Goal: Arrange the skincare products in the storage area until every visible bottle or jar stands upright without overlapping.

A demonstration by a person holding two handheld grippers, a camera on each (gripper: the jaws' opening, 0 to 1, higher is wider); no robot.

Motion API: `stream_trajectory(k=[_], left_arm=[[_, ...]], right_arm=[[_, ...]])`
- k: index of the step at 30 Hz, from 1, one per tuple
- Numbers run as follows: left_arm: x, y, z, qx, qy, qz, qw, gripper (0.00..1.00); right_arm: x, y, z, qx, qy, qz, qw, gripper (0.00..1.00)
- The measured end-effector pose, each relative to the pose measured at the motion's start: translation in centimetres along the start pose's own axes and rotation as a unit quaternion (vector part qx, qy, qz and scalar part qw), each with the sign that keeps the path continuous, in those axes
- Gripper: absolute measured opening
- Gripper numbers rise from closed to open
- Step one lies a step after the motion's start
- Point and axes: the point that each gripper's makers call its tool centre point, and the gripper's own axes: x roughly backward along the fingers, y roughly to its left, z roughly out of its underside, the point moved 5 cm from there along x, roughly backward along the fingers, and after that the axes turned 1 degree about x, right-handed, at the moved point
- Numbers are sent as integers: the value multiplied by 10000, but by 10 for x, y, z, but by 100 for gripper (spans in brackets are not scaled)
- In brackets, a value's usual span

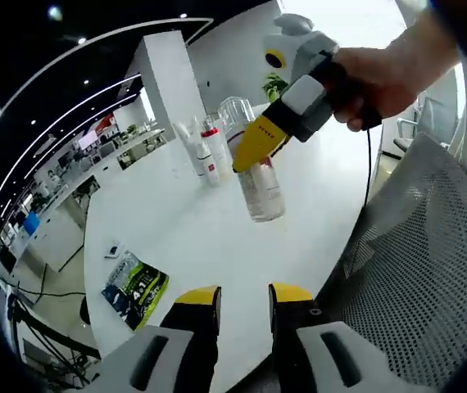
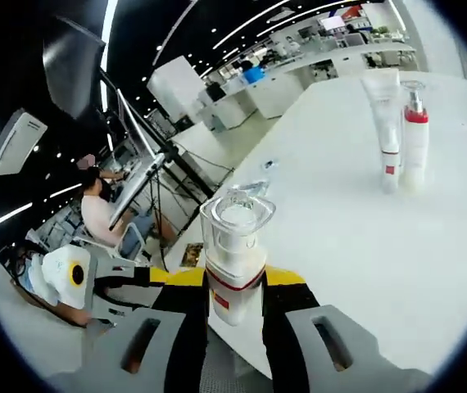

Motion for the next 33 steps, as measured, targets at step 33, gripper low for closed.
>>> stream_trajectory(k=[33], left_arm=[[-13,-6,26,239,869,257,9956,22]], right_arm=[[-25,-158,-58,2090,-183,1659,9636,22]])
